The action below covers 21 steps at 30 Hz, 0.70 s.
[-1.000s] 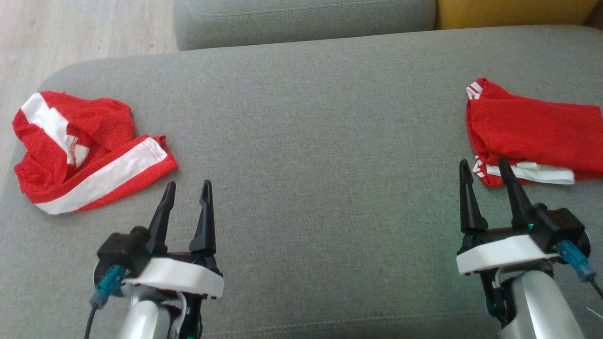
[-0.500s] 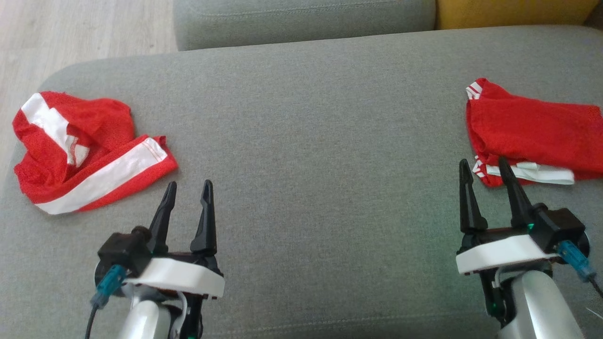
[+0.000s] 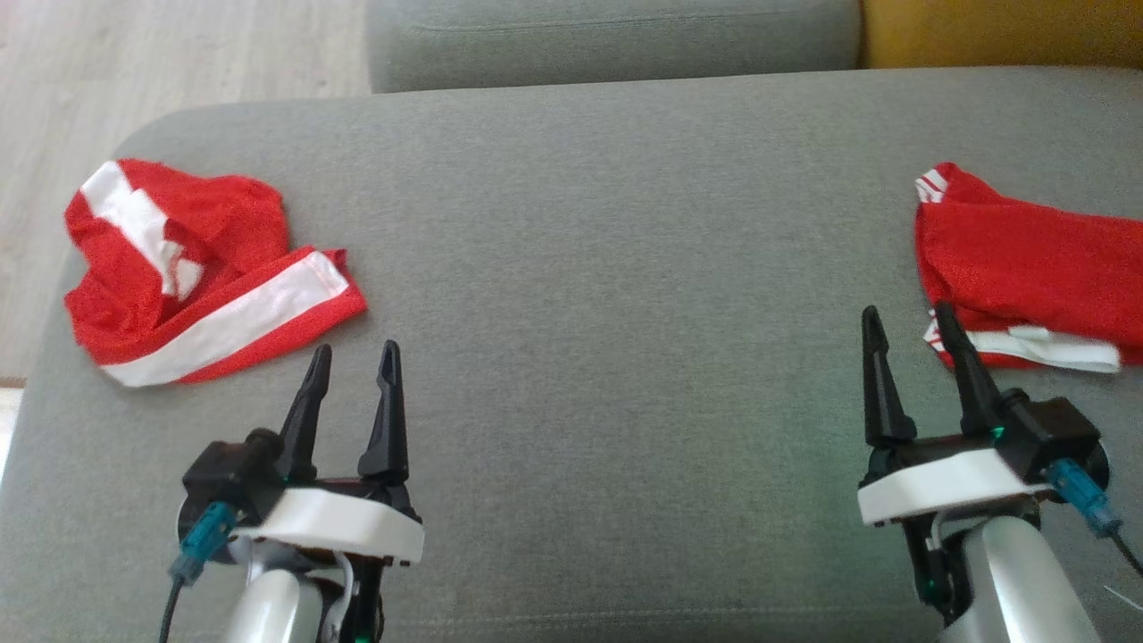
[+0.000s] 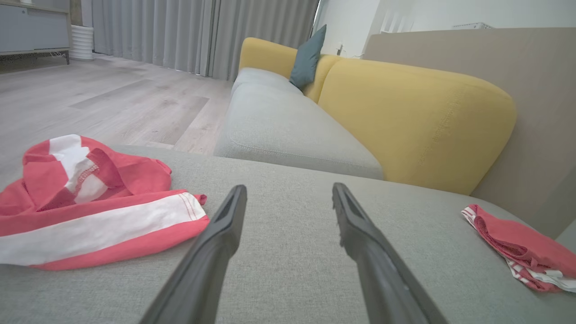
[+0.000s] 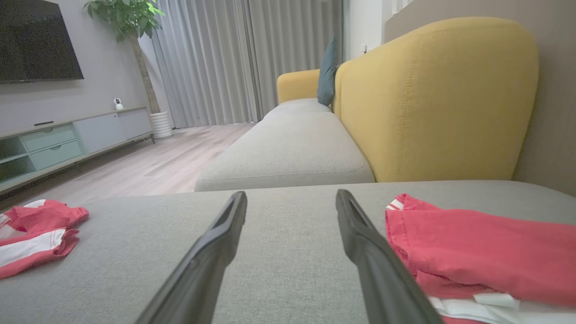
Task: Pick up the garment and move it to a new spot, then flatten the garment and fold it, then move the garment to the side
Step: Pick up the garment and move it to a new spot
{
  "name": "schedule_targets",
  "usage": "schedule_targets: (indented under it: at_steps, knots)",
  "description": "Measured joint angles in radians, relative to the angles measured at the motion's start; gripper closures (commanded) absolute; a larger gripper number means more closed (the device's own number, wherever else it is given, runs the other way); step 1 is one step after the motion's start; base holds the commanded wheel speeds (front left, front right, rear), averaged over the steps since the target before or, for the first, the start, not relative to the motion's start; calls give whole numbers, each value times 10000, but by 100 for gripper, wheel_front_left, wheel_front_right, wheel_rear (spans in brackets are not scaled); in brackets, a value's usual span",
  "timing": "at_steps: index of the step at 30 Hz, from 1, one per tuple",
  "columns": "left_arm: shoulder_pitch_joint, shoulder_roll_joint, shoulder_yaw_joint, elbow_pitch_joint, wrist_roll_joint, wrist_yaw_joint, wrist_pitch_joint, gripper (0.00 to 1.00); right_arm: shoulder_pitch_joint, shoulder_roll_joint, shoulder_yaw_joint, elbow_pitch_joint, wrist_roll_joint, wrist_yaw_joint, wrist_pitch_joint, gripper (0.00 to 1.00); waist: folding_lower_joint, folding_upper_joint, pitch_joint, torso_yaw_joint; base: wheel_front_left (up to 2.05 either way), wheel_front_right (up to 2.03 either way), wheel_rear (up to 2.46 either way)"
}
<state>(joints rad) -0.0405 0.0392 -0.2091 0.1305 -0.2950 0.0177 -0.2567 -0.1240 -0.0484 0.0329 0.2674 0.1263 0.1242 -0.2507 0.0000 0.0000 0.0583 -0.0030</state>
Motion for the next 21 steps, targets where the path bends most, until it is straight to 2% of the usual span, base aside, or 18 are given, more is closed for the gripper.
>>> schedule_targets:
  at_steps: [9,21]
  knots:
    - [-5,0,174,-2,-174,86,0,0,137,0,403,25,-2,0,0,0,0,0,55,890,0,0,0]
    - [-1,0,474,-10,-188,100,0,0,135,0,1068,169,40,0,0,0,0,0,53,2491,0,0,0]
